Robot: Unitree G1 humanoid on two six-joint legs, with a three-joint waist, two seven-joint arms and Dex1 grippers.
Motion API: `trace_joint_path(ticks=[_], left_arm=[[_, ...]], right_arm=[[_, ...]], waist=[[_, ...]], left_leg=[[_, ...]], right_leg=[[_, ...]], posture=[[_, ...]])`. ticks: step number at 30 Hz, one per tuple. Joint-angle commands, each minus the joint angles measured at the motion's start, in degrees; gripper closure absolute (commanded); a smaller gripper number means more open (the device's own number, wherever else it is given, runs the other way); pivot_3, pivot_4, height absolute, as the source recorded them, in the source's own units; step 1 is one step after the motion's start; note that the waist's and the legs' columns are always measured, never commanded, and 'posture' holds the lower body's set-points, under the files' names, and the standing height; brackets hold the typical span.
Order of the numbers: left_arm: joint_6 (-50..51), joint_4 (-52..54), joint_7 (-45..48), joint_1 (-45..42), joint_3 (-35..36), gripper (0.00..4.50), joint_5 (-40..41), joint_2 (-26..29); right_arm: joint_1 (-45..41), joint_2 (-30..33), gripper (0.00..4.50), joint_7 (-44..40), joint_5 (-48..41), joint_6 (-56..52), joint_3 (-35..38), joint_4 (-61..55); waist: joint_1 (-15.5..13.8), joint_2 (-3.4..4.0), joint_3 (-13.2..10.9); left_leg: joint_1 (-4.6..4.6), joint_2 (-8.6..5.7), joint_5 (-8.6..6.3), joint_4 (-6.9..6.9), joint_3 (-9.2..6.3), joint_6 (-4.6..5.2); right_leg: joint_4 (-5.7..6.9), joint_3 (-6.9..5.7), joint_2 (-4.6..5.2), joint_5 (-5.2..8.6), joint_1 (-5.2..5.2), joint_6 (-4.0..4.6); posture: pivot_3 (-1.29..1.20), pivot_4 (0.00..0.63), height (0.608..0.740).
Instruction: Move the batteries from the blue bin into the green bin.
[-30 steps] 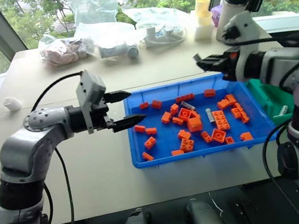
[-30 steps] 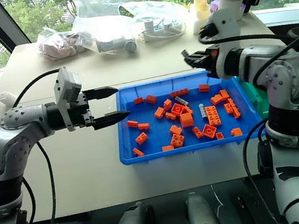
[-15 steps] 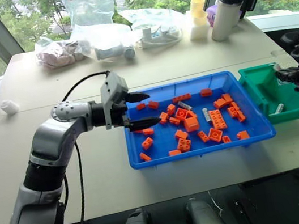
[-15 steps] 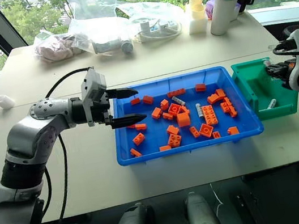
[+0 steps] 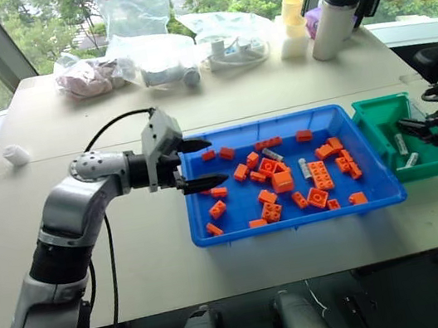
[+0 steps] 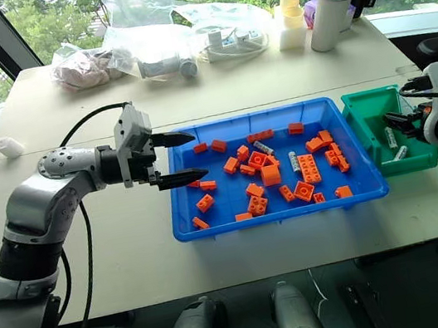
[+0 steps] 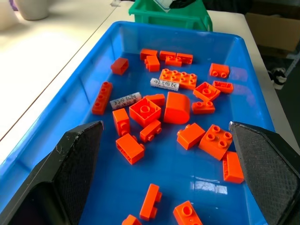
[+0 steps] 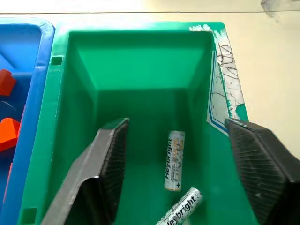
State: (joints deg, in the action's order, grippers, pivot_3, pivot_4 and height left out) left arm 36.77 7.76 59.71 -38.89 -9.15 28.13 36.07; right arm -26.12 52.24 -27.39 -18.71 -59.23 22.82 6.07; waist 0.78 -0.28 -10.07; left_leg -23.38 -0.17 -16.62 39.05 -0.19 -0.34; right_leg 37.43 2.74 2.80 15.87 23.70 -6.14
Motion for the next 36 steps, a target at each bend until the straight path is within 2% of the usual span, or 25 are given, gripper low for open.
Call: trace_joint_path(ticks=[1, 5, 9, 12, 14, 17, 23, 36], left_arm=[[-0.6, 1.6, 0.1, 0.1, 2.3, 0.00, 0.2, 0.9], [-0.2, 1.7, 0.1, 0.4, 3.5, 0.00, 0.2, 2.1], [0.6, 1.3, 0.1, -0.2, 5.2, 0.00, 0.9, 3.6], [-0.4, -0.1, 0.1, -0.8, 5.5, 0.00, -0.7, 4.8], [-0.4, -0.4, 0.2, -1.3, 6.0, 0.00, -0.8, 5.8], [0.5, 1.1, 0.0, -1.0, 6.6, 0.00, -0.1, 6.5], [3.0, 5.5, -2.2, 1.3, 8.3, 0.00, 1.2, 6.9], [4.0, 8.1, -5.0, 3.9, 8.7, 0.00, 1.0, 6.5]], right_arm=[[-2.1, 1.9, 0.58, 0.0, 0.3, 0.9, 0.6, -0.9], [-7.1, 2.2, 0.58, -2.2, -1.0, 4.2, -1.8, -4.2], [-14.4, -3.2, 0.58, -6.1, -7.8, 1.1, -5.0, -9.2], [-17.6, -7.6, 0.58, -5.8, -8.6, -0.4, -8.8, -8.7], [-18.8, -11.8, 0.58, -6.3, -7.4, -0.3, -15.0, -6.5], [-19.8, -15.8, 0.58, -6.5, -5.4, -0.1, -20.6, -2.4], [-20.1, -18.1, 0.58, -8.2, -2.5, 1.4, -27.2, 1.3], [-18.9, -20.4, 0.58, -8.5, 0.8, 0.0, -31.0, 5.5]], waist=[[0.0, 0.00, 0.0], [0.2, 0.01, 0.0], [0.6, 0.12, -0.1], [0.3, 0.06, -0.1], [0.0, 0.06, -0.1], [-0.1, 0.05, -0.1], [-0.1, 0.05, -0.1], [0.2, 0.05, -0.1]], left_leg=[[0.00, 0.00, 0.00, 0.00, 0.00, 0.00], [0.00, 0.01, 0.00, 0.00, 0.00, 0.00], [0.02, 0.06, 0.00, -0.02, 0.02, 0.00], [0.01, 0.13, 0.00, -0.03, -0.12, 0.00], [-0.01, 0.08, 0.00, -0.02, -0.11, 0.00], [-0.05, 0.00, 0.00, 0.03, -0.08, -0.01], [-0.25, -0.13, 0.01, 0.03, -0.07, -0.02], [-0.24, -0.05, 0.02, 0.03, -0.03, -0.04]], right_leg=[[0.00, 0.00, 0.00, 0.00, 0.00, 0.00], [0.00, 0.00, 0.00, 0.00, 0.01, 0.00], [0.06, 0.02, -0.06, 0.00, 0.06, 0.00], [0.05, -0.06, -0.14, 0.00, 0.04, 0.00], [0.05, -0.06, -0.08, 0.00, 0.04, 0.00], [0.04, -0.06, 0.02, 0.00, 0.04, 0.00], [-0.02, -0.07, 0.18, 0.00, 0.21, 0.00], [0.23, -0.06, 0.09, 0.00, 0.38, 0.00]], posture=[[0.00, 0.150, 0.740], [0.00, 0.150, 0.740], [0.00, 0.150, 0.740], [0.00, 0.150, 0.740], [0.00, 0.150, 0.740], [0.00, 0.150, 0.740], [0.00, 0.150, 0.740], [0.00, 0.150, 0.740]])
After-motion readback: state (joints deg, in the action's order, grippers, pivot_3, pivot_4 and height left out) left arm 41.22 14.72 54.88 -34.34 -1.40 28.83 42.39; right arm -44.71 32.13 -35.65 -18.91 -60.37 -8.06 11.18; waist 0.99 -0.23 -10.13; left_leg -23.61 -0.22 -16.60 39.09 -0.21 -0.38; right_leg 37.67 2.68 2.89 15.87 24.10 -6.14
